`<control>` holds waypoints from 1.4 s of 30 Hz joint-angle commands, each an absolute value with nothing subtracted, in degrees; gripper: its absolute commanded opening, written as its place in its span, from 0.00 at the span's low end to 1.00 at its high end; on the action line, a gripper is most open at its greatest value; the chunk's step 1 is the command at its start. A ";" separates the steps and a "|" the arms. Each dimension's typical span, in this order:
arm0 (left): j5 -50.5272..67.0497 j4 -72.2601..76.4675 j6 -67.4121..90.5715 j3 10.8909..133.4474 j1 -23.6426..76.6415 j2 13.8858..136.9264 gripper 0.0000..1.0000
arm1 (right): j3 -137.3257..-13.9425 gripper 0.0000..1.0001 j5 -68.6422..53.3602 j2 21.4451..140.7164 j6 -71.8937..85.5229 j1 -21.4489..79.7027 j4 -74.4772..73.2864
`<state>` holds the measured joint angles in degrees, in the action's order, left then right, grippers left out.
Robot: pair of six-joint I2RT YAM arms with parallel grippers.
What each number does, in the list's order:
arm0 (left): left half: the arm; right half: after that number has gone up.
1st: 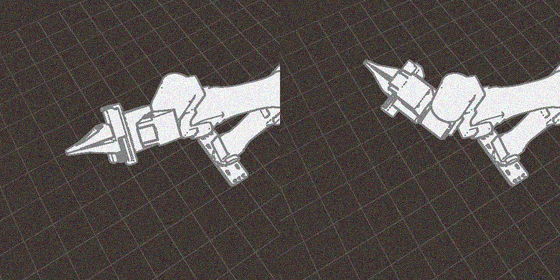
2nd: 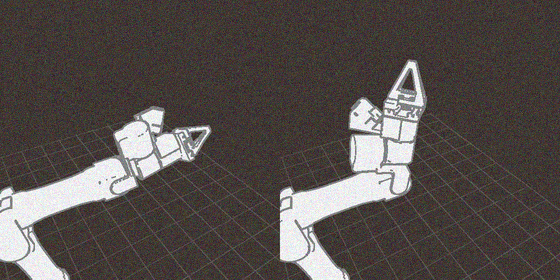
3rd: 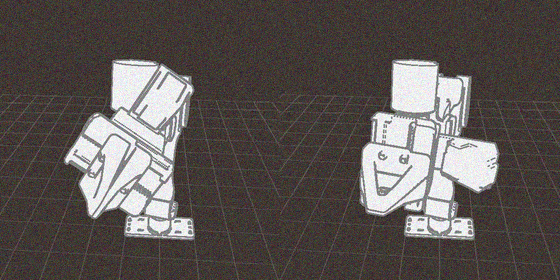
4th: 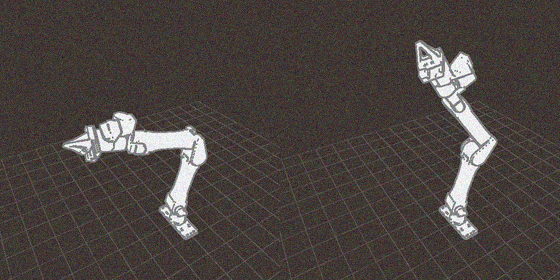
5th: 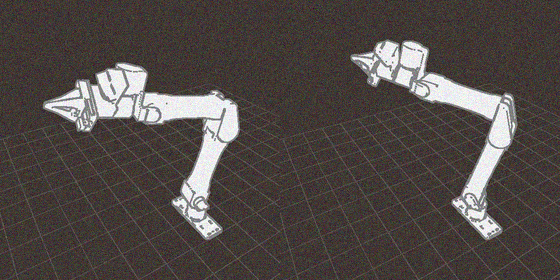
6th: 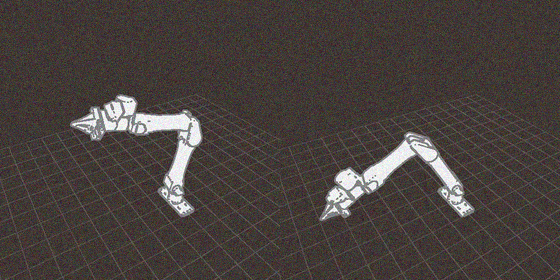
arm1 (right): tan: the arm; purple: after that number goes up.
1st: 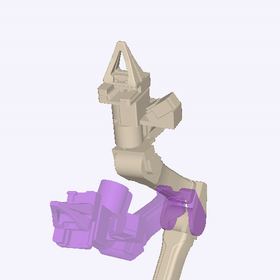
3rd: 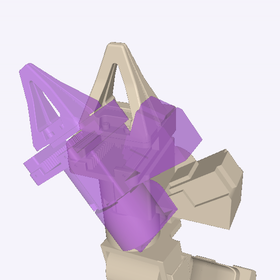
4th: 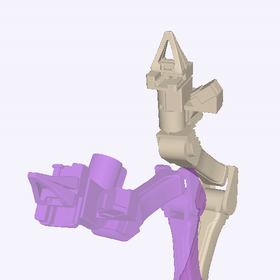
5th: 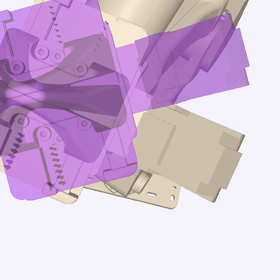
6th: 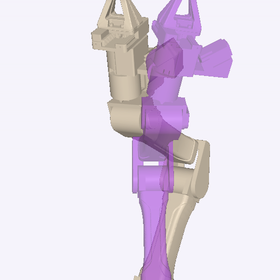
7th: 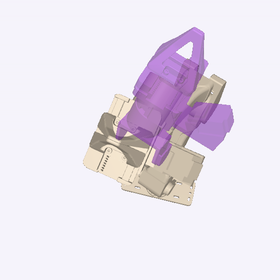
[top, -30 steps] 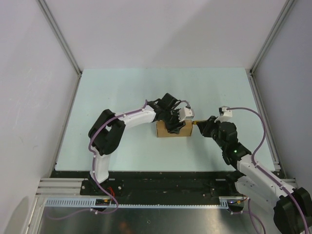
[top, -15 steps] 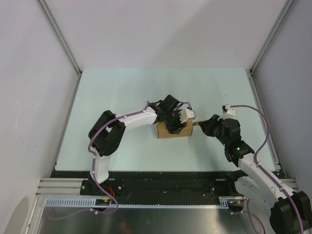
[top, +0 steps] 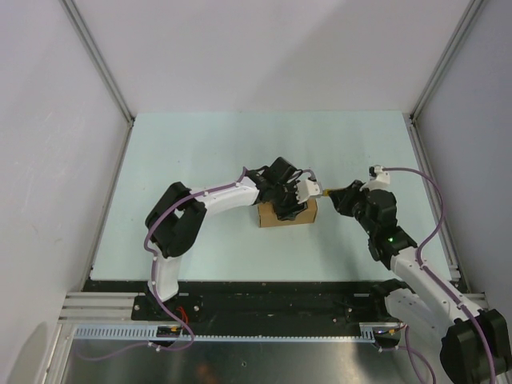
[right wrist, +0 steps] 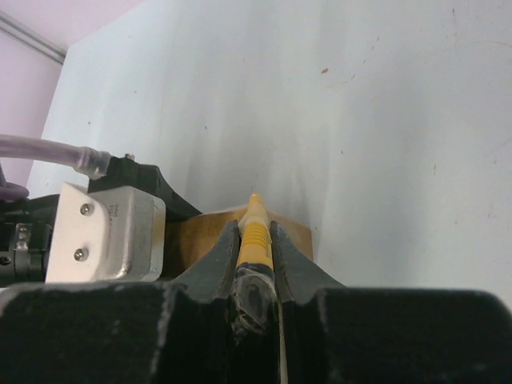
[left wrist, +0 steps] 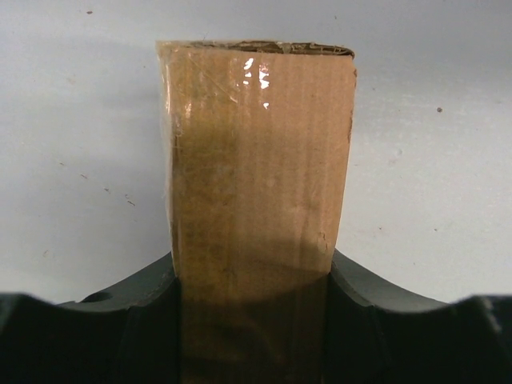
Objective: Unpack the express box
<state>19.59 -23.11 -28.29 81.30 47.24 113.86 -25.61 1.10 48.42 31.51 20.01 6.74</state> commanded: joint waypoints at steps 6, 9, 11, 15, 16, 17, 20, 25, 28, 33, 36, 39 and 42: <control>11.51 -26.81 -29.18 78.40 47.64 117.42 0.38 | -28.12 0.00 0.53 52.99 31.38 19.86 13.53; 11.60 -26.72 -29.00 78.40 47.55 117.42 0.38 | -28.12 0.00 0.61 54.22 31.38 19.95 14.68; 11.43 -26.81 -29.00 78.31 47.55 117.42 0.38 | -28.12 0.00 0.53 54.75 31.29 19.95 15.47; 11.43 -26.81 -28.92 78.31 47.64 117.42 0.38 | -28.12 0.00 0.53 54.84 31.38 20.04 15.91; 11.60 -26.81 -29.00 78.22 47.64 117.51 0.37 | -28.04 0.00 0.53 54.76 31.29 20.13 15.91; 11.51 -26.72 -29.00 78.22 47.64 117.51 0.37 | -28.12 0.00 0.53 54.84 31.29 20.13 15.91; 11.60 -26.81 -29.00 78.31 47.55 117.60 0.37 | -28.12 0.00 0.62 55.28 31.46 20.04 15.91; 11.51 -26.81 -28.83 78.40 47.55 117.77 0.37 | -28.04 0.00 0.53 55.98 31.55 20.57 15.82; 11.51 -26.81 -28.83 78.40 47.55 117.77 0.37 | -28.04 0.00 0.70 56.51 31.73 21.09 15.73; 11.60 -26.81 -28.74 78.31 47.64 117.86 0.37 | -28.04 0.00 0.53 57.30 31.64 21.88 15.47; 11.69 -26.72 -28.65 78.40 47.64 117.95 0.36 | -28.04 0.00 0.53 57.22 32.08 22.58 15.12; 11.51 -26.81 -28.48 78.57 47.55 118.21 0.36 | -28.04 0.00 0.70 56.43 32.43 23.11 14.68; 11.16 -26.81 -28.13 78.92 47.64 118.56 0.36 | -28.04 0.00 1.23 55.46 33.05 23.64 13.71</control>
<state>19.33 -23.16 -28.27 81.30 47.35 113.86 -26.06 1.83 56.97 31.53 22.22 13.19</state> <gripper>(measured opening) 0.539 0.160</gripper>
